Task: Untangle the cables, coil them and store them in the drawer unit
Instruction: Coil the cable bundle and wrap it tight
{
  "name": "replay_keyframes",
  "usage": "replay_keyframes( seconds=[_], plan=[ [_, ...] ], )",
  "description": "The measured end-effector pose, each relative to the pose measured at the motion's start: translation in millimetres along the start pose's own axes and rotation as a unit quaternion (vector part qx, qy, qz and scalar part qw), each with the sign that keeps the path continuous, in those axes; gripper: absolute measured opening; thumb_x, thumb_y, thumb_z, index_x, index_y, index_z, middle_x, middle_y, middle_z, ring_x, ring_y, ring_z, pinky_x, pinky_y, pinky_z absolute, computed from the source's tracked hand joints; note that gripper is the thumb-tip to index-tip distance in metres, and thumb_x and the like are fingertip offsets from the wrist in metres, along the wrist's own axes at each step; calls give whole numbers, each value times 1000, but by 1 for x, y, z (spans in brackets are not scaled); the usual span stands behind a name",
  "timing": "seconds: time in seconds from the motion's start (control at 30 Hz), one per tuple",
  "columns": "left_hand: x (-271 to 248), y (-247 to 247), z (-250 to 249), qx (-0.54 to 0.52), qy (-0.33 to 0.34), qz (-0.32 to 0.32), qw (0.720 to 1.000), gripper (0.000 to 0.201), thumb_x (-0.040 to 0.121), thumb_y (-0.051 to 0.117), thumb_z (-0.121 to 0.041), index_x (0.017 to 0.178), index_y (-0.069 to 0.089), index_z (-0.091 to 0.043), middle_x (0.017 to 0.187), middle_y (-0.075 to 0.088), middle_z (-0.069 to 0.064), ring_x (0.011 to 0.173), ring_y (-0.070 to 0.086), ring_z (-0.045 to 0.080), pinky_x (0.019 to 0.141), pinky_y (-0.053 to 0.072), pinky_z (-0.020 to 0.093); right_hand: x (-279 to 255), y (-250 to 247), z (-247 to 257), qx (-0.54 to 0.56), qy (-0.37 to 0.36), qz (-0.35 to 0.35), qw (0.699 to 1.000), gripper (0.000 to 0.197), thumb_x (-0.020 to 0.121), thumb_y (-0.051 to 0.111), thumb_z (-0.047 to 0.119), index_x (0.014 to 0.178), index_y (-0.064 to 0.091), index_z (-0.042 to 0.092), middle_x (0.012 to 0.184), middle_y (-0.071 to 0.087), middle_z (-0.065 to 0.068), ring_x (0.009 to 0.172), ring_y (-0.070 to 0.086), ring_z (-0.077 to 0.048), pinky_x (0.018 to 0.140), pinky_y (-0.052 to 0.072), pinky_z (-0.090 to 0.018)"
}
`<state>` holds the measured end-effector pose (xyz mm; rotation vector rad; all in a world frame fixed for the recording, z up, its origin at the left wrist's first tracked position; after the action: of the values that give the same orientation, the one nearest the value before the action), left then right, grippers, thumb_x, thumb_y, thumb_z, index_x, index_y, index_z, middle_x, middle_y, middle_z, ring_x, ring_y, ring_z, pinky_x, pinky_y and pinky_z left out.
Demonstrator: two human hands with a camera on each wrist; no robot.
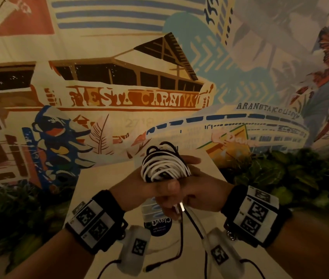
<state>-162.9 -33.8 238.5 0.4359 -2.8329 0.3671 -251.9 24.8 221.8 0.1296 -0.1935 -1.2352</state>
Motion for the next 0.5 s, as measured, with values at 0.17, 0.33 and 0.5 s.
replay_keyframes(
  seconds=[0.17, 0.33, 0.5],
  plan=[
    [4, 2, -9, -49, 52, -11, 997, 26, 83, 68, -39, 107, 74, -48, 114, 71, -27, 110, 65, -4, 88, 53, 14, 1, -4, 6, -4, 3, 10, 1000, 26, 68, 66, 16, 94, 68, 16, 70, 65, -1, 62, 63, -17, 57, 55, -29],
    [13, -3, 4, -121, 42, -88, 988, 29, 80, 81, -40, 101, 77, -21, 112, 75, 7, 114, 68, 26, 90, 55, 34, -1, -13, 10, -49, 15, -50, 997, 31, 67, 71, 33, 96, 80, 29, 91, 71, -5, 87, 68, -22, 80, 59, -28],
    [16, -21, -4, 33, 45, -132, 990, 29, 81, 69, -30, 99, 69, -7, 96, 75, 6, 97, 72, 21, 85, 55, 27, -1, -19, -13, -135, 139, -25, 981, 91, 74, 63, 78, 114, 58, -3, 80, 57, -8, 61, 54, -19, 91, 54, -56]
  ],
)
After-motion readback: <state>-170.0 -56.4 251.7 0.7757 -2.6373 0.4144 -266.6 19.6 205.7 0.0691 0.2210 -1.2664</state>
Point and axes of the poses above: each hand's wrist, its own x-axis towards the middle knuckle, its own y-axis out of the palm, z = x × y, the point moved 4 cm from there along x, towards the middle knuckle
